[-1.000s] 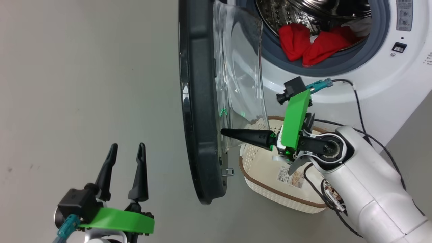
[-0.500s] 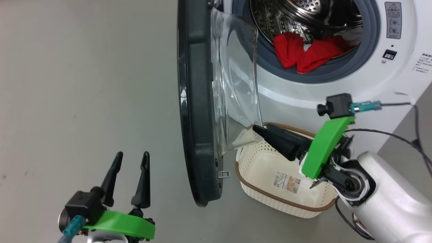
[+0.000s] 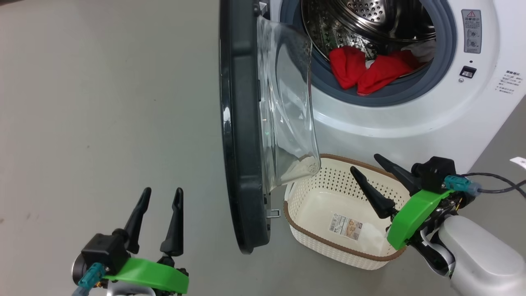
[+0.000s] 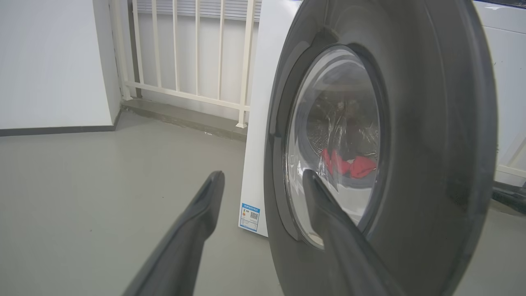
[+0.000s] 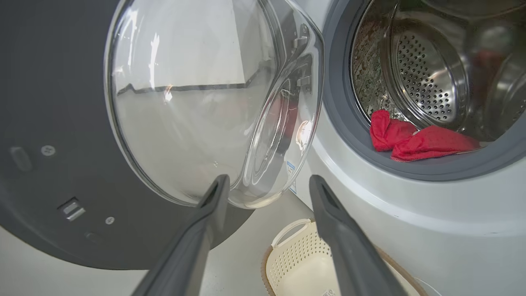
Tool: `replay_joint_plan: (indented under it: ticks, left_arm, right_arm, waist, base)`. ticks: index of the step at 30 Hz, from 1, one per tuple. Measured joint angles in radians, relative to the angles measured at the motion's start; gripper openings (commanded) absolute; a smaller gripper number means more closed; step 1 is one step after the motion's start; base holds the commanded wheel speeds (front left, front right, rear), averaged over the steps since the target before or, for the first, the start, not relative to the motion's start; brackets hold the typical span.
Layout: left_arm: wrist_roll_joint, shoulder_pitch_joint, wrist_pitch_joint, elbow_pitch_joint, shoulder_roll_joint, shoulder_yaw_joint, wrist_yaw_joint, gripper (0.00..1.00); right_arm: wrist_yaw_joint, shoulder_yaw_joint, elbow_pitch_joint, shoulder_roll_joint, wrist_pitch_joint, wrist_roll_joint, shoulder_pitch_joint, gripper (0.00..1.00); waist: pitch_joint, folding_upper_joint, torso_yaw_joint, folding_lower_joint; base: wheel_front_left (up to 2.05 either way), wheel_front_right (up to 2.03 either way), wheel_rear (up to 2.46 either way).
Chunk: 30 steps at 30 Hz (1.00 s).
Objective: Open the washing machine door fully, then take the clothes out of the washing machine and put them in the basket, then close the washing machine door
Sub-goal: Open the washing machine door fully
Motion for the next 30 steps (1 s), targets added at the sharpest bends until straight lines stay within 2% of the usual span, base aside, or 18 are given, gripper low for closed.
replay_joint_plan:
  ticks: [2,5,7,8,10,13,16,21,30]
  left_arm:
    - [0.001,0.0,0.0,0.0,0.0,0.001,0.0,1.0]
    - [0.011,0.0,0.0,0.001,0.0,0.003,0.0,1.0]
    - [0.018,0.0,0.0,0.001,0.0,0.005,0.0,1.0]
    - [0.018,0.0,0.0,0.001,0.0,0.005,0.0,1.0]
    - [0.019,0.0,0.0,0.0,0.0,0.007,0.0,1.0]
    - [0.019,0.0,0.0,-0.001,0.0,0.007,0.0,1.0]
    - [0.024,0.0,0.0,-0.001,0.0,0.008,0.0,1.0]
    - [0.025,0.0,0.0,-0.001,0.0,0.01,0.0,1.0]
    - [0.026,0.0,0.0,-0.001,0.0,0.012,0.0,1.0]
  right_arm:
    - [0.0,-0.034,0.041,0.026,-0.016,-0.057,0.002,1.0]
    - [0.0,-0.148,0.063,0.067,-0.024,-0.142,0.021,1.0]
    - [0.0,-0.252,0.037,0.09,-0.024,-0.222,0.041,1.0]
    - [0.0,-0.252,0.037,0.09,-0.024,-0.222,0.041,1.0]
    - [0.0,-0.345,-0.005,0.117,-0.026,-0.304,0.071,1.0]
    - [0.0,-0.46,-0.064,0.175,-0.03,-0.415,0.141,1.0]
    - [0.0,-0.526,-0.11,0.237,-0.031,-0.501,0.209,1.0]
    - [0.0,-0.574,-0.154,0.29,-0.031,-0.567,0.267,1.0]
    - [0.0,-0.586,-0.171,0.313,-0.031,-0.577,0.285,1.0]
  waist:
    - [-0.003,0.0,-0.002,0.0]
    - [-0.004,0.0,-0.007,0.0]
    - [-0.001,0.0,-0.01,0.0]
    - [-0.001,0.0,-0.01,0.0]
    - [0.002,0.0,-0.013,0.0]
    - [0.005,0.0,-0.016,0.0]
    - [0.005,0.0,-0.018,0.0]
    - [0.006,0.0,-0.022,0.0]
    - [0.01,0.0,-0.026,0.0]
  base:
    - [0.0,0.0,0.0]
    - [0.0,0.0,0.0]
    - [0.0,0.0,0.0]
    - [0.0,0.0,0.0]
    - [0.0,0.0,0.0]
    - [0.0,0.0,0.0]
    - [0.0,0.0,0.0]
    - [0.0,0.0,0.0]
    - [0.0,0.0,0.0]
